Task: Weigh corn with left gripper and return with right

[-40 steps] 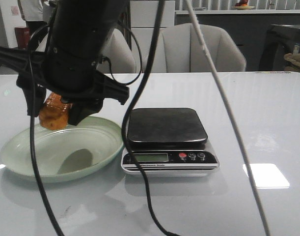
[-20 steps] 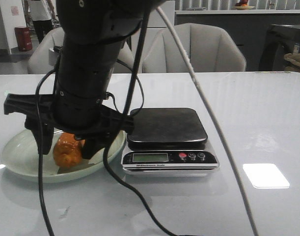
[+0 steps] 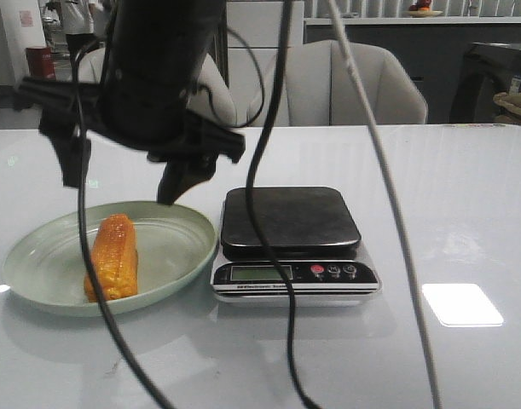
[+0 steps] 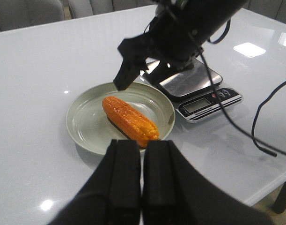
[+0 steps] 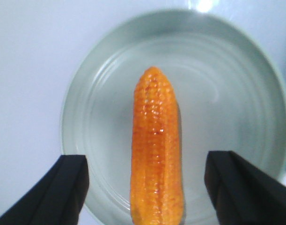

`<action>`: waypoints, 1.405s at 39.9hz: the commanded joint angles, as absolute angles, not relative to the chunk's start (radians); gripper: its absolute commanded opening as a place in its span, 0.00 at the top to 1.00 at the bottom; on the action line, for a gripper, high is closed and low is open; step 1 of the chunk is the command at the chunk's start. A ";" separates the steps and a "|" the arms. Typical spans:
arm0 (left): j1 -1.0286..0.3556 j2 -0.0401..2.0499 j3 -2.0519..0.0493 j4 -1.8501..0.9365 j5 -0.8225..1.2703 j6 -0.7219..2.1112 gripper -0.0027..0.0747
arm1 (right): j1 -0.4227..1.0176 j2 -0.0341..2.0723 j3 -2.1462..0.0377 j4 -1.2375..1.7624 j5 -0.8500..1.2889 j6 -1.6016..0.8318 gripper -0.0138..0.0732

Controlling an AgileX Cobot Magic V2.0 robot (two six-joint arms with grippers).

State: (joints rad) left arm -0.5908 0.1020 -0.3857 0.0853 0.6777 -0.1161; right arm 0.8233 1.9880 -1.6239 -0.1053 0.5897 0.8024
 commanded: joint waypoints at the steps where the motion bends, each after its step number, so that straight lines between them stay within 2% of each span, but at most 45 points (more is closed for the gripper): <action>1: -0.588 0.115 -0.410 0.089 0.600 -0.118 0.81 | 0.796 1.858 -1.660 -0.149 0.620 0.707 0.14; 9: -0.588 0.115 -0.410 0.089 0.600 -0.118 0.81 | 0.751 1.739 -1.642 -0.196 0.794 0.527 0.14; 16: -0.588 0.115 -0.410 0.089 0.600 -0.118 0.81 | 0.722 1.640 -1.532 -0.221 0.838 0.400 0.14; 31: -0.588 0.115 -0.410 0.089 0.600 -0.118 0.81 | 0.556 1.300 -1.142 -0.233 0.619 0.381 0.14; 42: -0.588 0.115 -0.410 0.089 0.600 -0.118 0.81 | 0.554 1.009 -0.920 -0.260 0.515 0.381 0.14; 56: -0.588 0.115 -0.410 0.089 0.600 -0.118 0.81 | 0.554 0.591 -0.650 -0.311 0.540 0.381 0.14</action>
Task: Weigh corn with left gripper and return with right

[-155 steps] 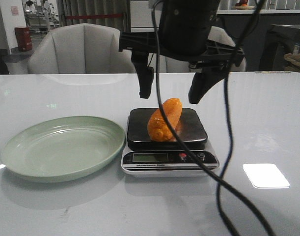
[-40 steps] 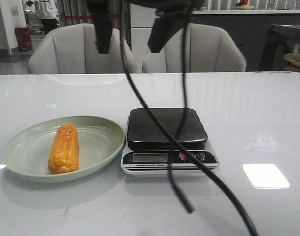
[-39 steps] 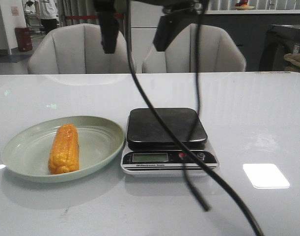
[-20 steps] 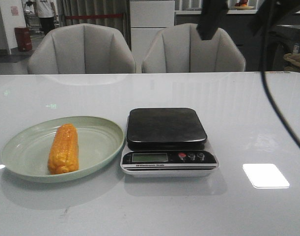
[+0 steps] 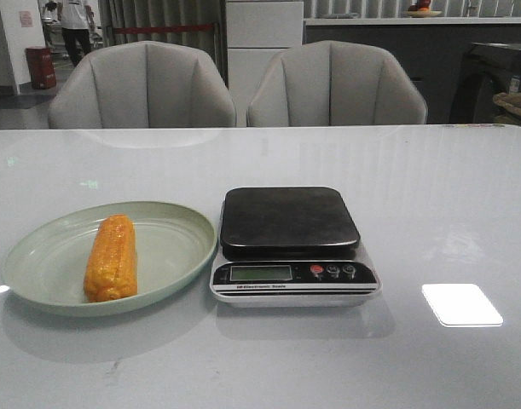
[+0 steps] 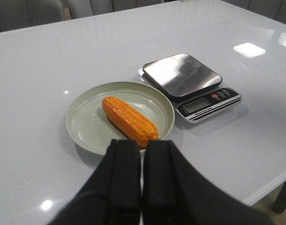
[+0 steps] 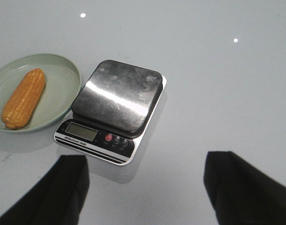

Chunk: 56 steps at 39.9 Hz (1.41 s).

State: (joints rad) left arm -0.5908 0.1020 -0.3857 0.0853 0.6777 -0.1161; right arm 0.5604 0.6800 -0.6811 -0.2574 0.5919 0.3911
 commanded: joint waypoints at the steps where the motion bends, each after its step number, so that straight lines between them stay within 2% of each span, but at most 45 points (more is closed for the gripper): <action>1: -0.588 0.115 -0.410 0.089 0.600 -0.118 0.81 | 0.554 0.557 -0.628 -0.311 0.540 0.381 0.14; 17: -0.588 0.115 -0.410 0.089 0.600 -0.118 0.81 | 0.554 0.034 -0.417 -0.335 0.441 0.381 0.14; 34: -0.588 0.115 -0.410 0.089 0.600 -0.118 0.81 | 0.554 -0.021 -0.226 -0.352 0.243 0.381 0.15; 38: -0.588 0.115 -0.410 0.089 0.600 -0.118 0.81 | 0.554 -0.021 -0.214 -0.352 0.243 0.381 0.26; 45: -0.588 0.115 -0.410 0.089 0.600 -0.118 0.81 | 0.554 -0.021 -0.213 -0.352 0.225 0.381 0.71; 48: -0.588 0.115 -0.410 0.089 0.600 -0.118 0.81 | 0.554 -0.021 -0.213 -0.352 0.220 0.381 0.66; 56: -0.588 0.115 -0.410 0.089 0.600 -0.118 0.81 | 0.554 -0.021 -0.213 -0.352 0.221 0.381 0.66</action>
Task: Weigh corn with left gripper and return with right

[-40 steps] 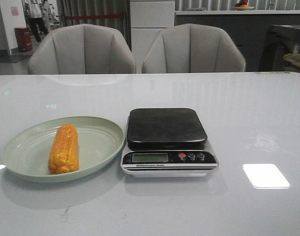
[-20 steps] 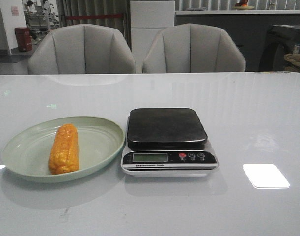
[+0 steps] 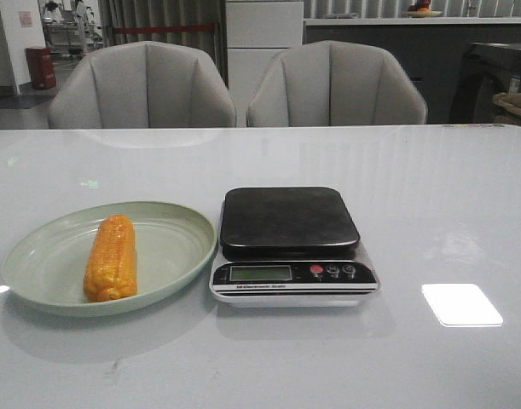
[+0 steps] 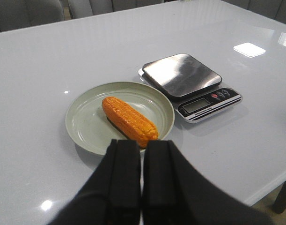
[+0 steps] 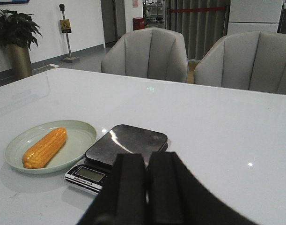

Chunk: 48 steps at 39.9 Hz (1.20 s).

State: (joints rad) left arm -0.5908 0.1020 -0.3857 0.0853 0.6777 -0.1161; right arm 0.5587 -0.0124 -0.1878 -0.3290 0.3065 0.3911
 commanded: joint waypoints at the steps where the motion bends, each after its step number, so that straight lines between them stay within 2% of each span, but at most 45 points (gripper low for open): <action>1: -0.588 0.115 -0.410 0.089 0.600 -0.118 0.81 | 0.554 -0.021 -0.213 -0.352 0.221 0.381 0.66; 20: -0.569 0.115 -0.393 0.105 0.589 -0.118 0.81 | 0.554 -0.021 -0.213 -0.352 0.221 0.381 0.66; 28: -0.371 0.115 -0.323 0.131 0.470 -0.118 0.81 | 0.554 -0.021 -0.213 -0.352 0.221 0.381 0.66; 38: -0.099 0.099 -0.137 0.127 0.164 -0.118 0.81 | 0.554 -0.021 -0.213 -0.352 0.221 0.381 0.66; 48: 0.001 -0.028 0.005 0.080 0.039 -0.118 0.81 | 0.554 -0.021 -0.213 -0.352 0.221 0.381 0.66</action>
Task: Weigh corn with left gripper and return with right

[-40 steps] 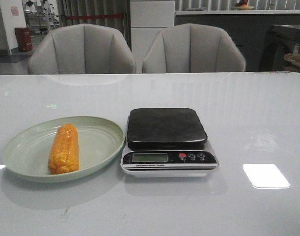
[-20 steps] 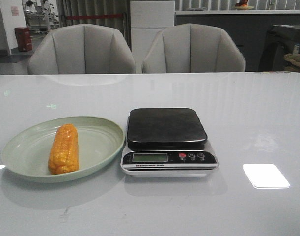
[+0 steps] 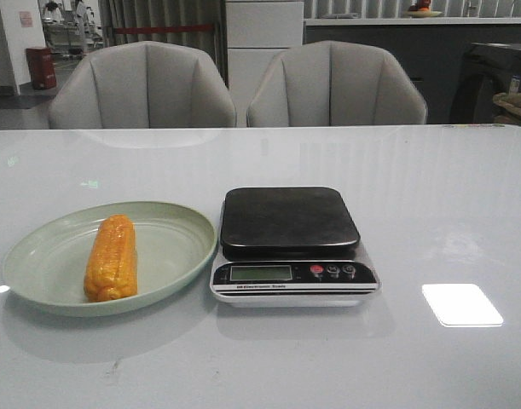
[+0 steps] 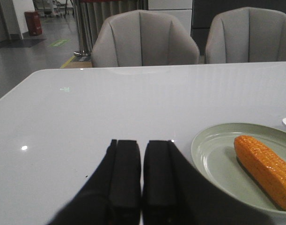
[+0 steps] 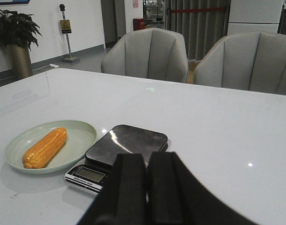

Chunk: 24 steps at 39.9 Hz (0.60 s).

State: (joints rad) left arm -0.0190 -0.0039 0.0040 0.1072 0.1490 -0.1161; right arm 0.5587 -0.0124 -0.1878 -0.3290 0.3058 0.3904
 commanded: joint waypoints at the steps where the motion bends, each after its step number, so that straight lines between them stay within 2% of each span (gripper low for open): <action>1: 0.012 -0.025 0.017 0.077 0.030 -0.118 0.81 | 0.554 -0.021 -0.213 -0.352 0.221 0.381 0.66; 24: 0.045 -0.025 0.038 0.070 -0.026 -0.118 0.81 | 0.554 -0.021 -0.213 -0.352 0.222 0.381 0.66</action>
State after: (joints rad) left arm 0.0443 -0.0056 0.0069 0.0785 0.0592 -0.1161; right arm 0.5587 -0.0124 -0.1878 -0.3290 0.3042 0.3904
